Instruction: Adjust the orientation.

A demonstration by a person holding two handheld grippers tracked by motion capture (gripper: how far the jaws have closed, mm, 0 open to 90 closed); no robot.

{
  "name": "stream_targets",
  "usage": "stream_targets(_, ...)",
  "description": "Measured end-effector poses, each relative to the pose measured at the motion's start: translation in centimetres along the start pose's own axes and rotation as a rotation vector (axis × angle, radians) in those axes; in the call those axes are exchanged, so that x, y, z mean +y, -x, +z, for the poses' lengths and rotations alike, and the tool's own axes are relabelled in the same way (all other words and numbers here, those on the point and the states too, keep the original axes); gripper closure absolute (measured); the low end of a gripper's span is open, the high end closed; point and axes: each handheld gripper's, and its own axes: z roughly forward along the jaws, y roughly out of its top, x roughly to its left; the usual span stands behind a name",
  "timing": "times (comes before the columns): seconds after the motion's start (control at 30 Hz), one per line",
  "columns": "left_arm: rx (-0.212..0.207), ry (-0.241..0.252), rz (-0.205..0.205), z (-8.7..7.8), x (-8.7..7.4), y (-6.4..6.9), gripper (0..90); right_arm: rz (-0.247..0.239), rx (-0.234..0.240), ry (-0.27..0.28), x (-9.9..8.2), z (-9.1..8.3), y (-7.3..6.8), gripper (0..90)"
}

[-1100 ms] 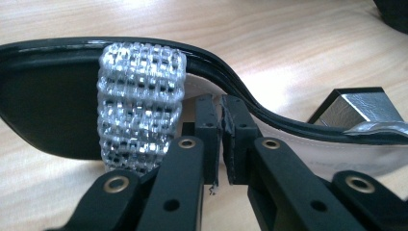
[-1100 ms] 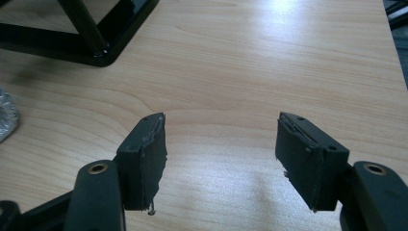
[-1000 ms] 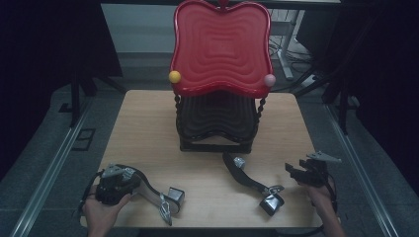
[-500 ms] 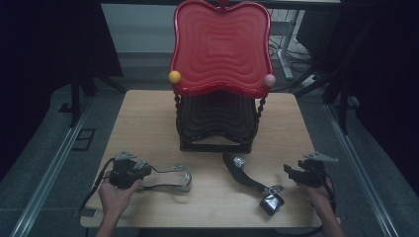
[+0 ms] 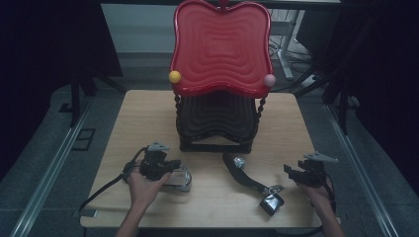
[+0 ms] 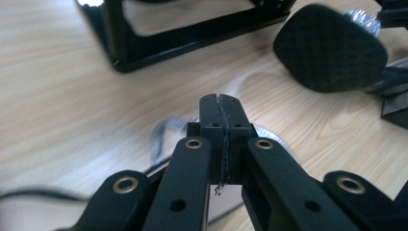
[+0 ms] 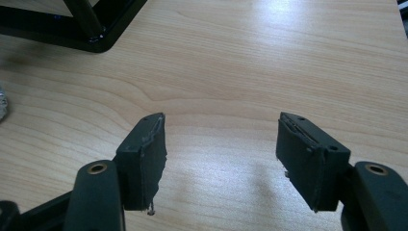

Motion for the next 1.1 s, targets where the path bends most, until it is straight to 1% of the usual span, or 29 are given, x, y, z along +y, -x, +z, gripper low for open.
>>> stream_targets(0.1, -0.014, -0.045, 0.007, 1.5, 0.9, 0.5, 90.0, 0.007, 0.0, -0.003, 0.0, 0.0, 0.1, 34.9)
stream_targets(0.13, -0.013, -0.06, 0.011, 2.0, 1.1, 0.7, 90.0, 0.008, 0.001, -0.003, -0.1, 0.0, 0.1, 34.8)
stream_targets(0.17, -0.013, -0.06, 0.011, 2.0, 1.1, 0.7, 90.0, 0.008, 0.001, -0.003, -0.1, 0.0, 0.1, 34.8)
stream_targets(0.2, -0.012, -0.074, 0.014, 2.5, 1.1, 0.8, 90.0, 0.007, 0.001, -0.004, -0.1, 0.0, 0.1, 34.8)
stream_targets(0.23, -0.009, -0.103, 0.022, 3.4, 0.9, 1.0, 90.0, 0.0, 0.003, -0.007, -0.1, 0.1, 0.1, 34.8)
stream_targets(0.27, -0.009, -0.103, 0.022, 3.4, 0.9, 1.0, 90.0, 0.0, 0.003, -0.007, -0.1, 0.1, 0.1, 34.8)
stream_targets(0.3, -0.005, -0.133, 0.033, 4.0, 0.6, 1.1, 90.0, -0.004, 0.004, -0.009, -0.1, 0.1, 0.0, 34.8)
stream_targets(0.37, -0.004, -0.143, 0.033, 4.3, 0.4, 1.1, 90.0, -0.006, 0.006, -0.01, -0.1, 0.2, -0.1, 34.8)
stream_targets(0.4, -0.001, -0.159, 0.032, 4.6, 0.0, 1.1, 90.0, -0.007, 0.006, -0.01, -0.1, 0.2, -0.1, 34.7)
stream_targets(0.47, -0.002, -0.159, 0.031, 4.8, -0.3, 1.1, 90.0, -0.007, 0.007, -0.008, -0.1, 0.2, -0.1, 34.7)
stream_targets(0.6, -0.005, -0.153, 0.02, 4.8, -0.3, 1.1, 90.0, -0.008, 0.004, -0.014, -0.1, 0.2, -0.1, 34.6)
stream_targets(0.77, -0.007, -0.163, 0.053, 4.3, -1.0, 1.6, 90.0, -0.011, 0.006, -0.01, -0.1, 0.1, -0.1, 34.4)
stream_targets(0.8, -0.007, -0.163, 0.053, 4.3, -1.0, 1.6, 90.0, -0.013, 0.006, -0.01, -0.1, 0.1, -0.1, 34.4)
stream_targets(0.83, -0.015, -0.165, 0.057, 4.0, -1.4, 1.7, 90.0, -0.014, 0.006, -0.01, -0.1, 0.1, -0.1, 34.4)
stream_targets(0.93, -0.049, -0.151, 0.029, 3.6, -2.1, 1.5, 90.0, -0.014, 0.005, -0.009, -0.1, 0.1, -0.2, 34.4)
stream_targets(1.0, -0.053, -0.151, 0.025, 3.4, -2.3, 1.5, 90.0, -0.014, 0.006, -0.009, 0.0, 0.1, -0.2, 34.4)
stream_targets(1.07, -0.067, -0.149, 0.015, 2.7, -3.1, 1.5, 90.0, -0.018, 0.005, -0.011, 0.0, 0.1, -0.2, 34.4)
stream_targets(1.1, -0.072, -0.151, 0.017, 2.4, -3.4, 1.5, 90.0, -0.018, 0.004, -0.012, 0.0, 0.1, -0.2, 34.3)
